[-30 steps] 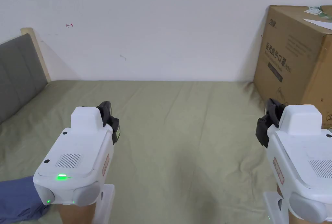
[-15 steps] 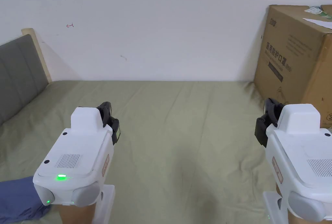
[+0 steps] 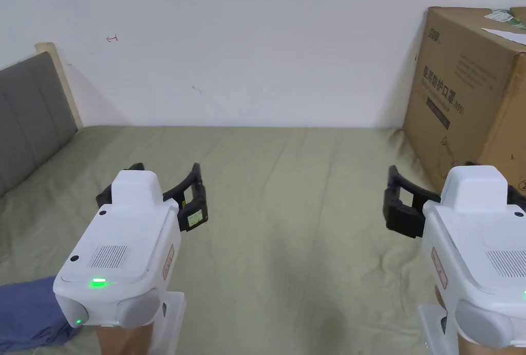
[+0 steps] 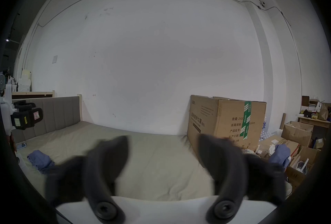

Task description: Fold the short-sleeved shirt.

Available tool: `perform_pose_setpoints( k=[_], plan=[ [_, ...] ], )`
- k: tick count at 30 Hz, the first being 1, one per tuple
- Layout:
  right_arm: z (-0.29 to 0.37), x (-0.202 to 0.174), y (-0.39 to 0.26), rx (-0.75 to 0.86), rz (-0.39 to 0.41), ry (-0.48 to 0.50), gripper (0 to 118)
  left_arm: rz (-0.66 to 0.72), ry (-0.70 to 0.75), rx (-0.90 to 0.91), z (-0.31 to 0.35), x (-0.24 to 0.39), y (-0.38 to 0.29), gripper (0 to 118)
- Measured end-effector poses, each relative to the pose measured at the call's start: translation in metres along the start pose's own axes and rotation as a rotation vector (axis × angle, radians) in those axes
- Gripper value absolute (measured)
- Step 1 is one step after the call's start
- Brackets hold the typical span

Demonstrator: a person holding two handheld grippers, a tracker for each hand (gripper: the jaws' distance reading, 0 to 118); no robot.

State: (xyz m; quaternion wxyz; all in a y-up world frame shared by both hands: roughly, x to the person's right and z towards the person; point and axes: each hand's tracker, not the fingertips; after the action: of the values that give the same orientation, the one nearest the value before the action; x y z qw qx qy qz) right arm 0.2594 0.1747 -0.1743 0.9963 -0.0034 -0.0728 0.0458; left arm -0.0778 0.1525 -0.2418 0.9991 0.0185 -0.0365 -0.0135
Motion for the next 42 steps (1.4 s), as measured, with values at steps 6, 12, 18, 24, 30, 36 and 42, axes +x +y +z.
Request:
perform_pose_setpoints(
  k=[6, 12, 18, 24, 30, 36, 42],
  plan=[
    [0.0002, 0.0009, -0.0022, 0.007, -0.002, -0.031, 117, 0.014, -0.012, 0.001, -0.0029, -0.0037, -0.0027, 118],
    [-0.0003, 0.0021, -0.0035, 0.002, -0.009, -0.035, 118, 0.028, 0.001, 0.000, -0.0030, -0.0048, -0.0016, 118],
    [0.0002, 0.0018, -0.0032, 0.004, -0.006, -0.030, 118, 0.042, 0.006, -0.003, -0.0030, -0.0064, -0.0016, 118],
    [0.0008, 0.0006, -0.0012, 0.013, -0.002, -0.027, 118, 0.036, 0.005, 0.000, -0.0005, -0.0059, 0.0007, 118],
    [0.0019, -0.0012, 0.0003, 0.016, 0.000, -0.022, 118, 0.030, 0.000, 0.000, 0.0016, -0.0050, 0.0005, 118],
    [0.0023, -0.0016, 0.0011, 0.015, 0.002, -0.021, 118, 0.028, 0.000, -0.003, 0.0015, -0.0045, 0.0014, 118],
    [0.0037, -0.0041, 0.0024, 0.019, -0.015, 0.018, 118, 0.026, -0.002, -0.001, 0.0022, -0.0047, 0.0019, 118]
  ],
)
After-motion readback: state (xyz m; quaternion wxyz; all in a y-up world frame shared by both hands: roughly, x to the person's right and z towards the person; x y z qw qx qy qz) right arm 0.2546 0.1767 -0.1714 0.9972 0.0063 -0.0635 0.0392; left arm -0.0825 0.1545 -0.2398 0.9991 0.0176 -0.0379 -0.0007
